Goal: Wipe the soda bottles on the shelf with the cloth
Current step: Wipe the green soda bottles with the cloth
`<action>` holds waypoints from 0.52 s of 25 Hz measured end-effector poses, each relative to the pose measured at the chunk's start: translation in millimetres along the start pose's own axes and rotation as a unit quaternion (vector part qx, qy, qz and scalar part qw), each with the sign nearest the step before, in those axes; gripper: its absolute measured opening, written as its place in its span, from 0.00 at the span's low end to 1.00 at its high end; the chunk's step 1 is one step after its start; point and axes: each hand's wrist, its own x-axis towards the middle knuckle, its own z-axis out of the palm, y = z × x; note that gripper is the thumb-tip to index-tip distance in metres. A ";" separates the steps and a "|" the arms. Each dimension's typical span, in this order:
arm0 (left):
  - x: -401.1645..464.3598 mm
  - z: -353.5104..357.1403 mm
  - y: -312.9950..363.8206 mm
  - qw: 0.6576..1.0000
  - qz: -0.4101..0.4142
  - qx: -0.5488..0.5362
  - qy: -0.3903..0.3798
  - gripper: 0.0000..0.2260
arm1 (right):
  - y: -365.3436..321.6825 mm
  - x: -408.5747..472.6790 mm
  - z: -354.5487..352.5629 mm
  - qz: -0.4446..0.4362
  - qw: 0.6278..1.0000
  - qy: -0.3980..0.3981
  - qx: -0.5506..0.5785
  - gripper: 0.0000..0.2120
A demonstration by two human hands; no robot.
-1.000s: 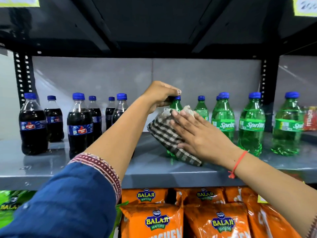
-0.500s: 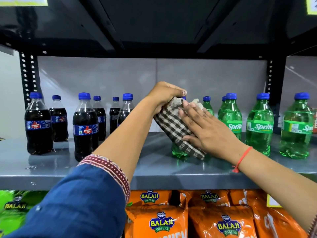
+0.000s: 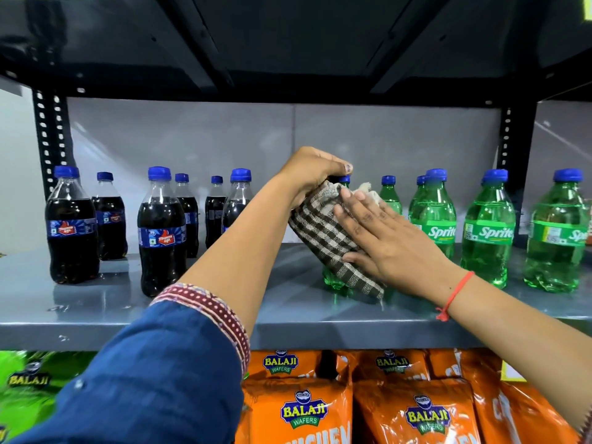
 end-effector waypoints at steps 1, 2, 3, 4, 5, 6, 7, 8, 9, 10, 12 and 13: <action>-0.3 0.2 0.4 1.000 -0.001 0.003 -0.001 0.03 | -1.7 0.2 -1.0 0.001 1.000 0.001 -0.011 0.28; -0.6 0.4 0.8 1.000 -0.002 0.006 -0.003 0.03 | -3.3 -0.1 -1.2 -0.007 1.000 -0.001 -0.028 0.27; -0.7 0.4 1.0 1.000 -0.003 0.005 -0.004 0.03 | -4.4 -0.5 -0.6 -0.016 0.999 0.001 -0.041 0.27; -0.6 0.4 0.9 1.000 -0.003 0.003 -0.003 0.03 | -5.1 0.0 -1.2 -0.015 0.999 -0.002 -0.036 0.27; -0.6 0.1 0.9 1.000 -0.001 0.001 -0.002 0.03 | -5.8 0.2 -1.5 -0.007 1.000 0.000 -0.024 0.27; -0.9 0.1 1.0 1.000 -0.001 0.002 -0.001 0.03 | -6.6 0.9 -2.5 -0.003 1.000 -0.002 -0.020 0.27; -1.4 -0.1 1.2 1.000 -0.001 0.005 -0.002 0.03 | -6.5 1.0 -2.5 -0.004 1.000 -0.001 -0.028 0.27; -1.5 0.0 1.4 1.000 0.001 0.010 -0.004 0.03 | -5.5 1.4 -2.7 -0.008 0.999 -0.002 -0.037 0.27; -1.4 -0.2 1.5 1.000 0.002 0.011 -0.004 0.03 | -4.6 1.3 -2.5 -0.008 0.999 -0.003 -0.036 0.27; -1.6 -0.2 1.6 1.000 0.003 0.010 -0.003 0.03 | -4.6 0.7 -2.1 -0.005 1.000 -0.005 -0.028 0.27; -2.4 0.2 2.1 1.000 0.001 0.010 -0.003 0.03 | -4.3 -0.9 -0.9 -0.009 1.000 -0.005 -0.022 0.27; -2.2 0.2 2.3 1.000 0.001 0.011 -0.002 0.03 | -3.5 -0.1 -0.9 -0.010 1.000 -0.005 -0.020 0.27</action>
